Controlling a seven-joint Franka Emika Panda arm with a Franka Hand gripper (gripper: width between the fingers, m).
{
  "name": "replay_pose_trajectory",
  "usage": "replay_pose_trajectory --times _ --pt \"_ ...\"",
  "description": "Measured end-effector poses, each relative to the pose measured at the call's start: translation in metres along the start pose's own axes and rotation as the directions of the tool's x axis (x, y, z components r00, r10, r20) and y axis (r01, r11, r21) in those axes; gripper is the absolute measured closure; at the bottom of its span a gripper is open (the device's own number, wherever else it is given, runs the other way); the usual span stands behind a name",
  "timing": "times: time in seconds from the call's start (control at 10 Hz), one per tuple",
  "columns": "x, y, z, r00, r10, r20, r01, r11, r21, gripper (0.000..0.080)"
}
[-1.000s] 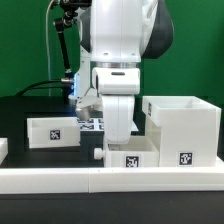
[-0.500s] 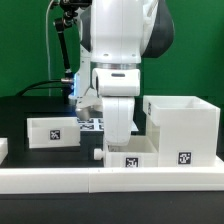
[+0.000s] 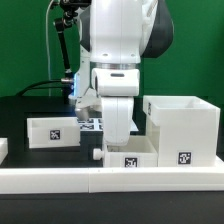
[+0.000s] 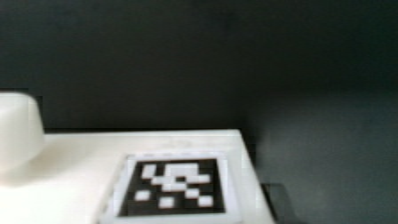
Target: Assemble drawer
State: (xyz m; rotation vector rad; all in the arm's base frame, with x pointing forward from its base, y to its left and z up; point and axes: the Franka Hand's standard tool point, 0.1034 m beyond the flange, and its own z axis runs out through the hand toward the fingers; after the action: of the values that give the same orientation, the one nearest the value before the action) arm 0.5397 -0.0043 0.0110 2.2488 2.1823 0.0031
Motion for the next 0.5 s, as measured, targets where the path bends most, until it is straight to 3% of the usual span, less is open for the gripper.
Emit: replay_pose_trajectory --times 0.5 --pt "0.0060 0.0010 -0.0008 1.000 -0.022 0.005 0.022 1.000 0.001 0.0758"
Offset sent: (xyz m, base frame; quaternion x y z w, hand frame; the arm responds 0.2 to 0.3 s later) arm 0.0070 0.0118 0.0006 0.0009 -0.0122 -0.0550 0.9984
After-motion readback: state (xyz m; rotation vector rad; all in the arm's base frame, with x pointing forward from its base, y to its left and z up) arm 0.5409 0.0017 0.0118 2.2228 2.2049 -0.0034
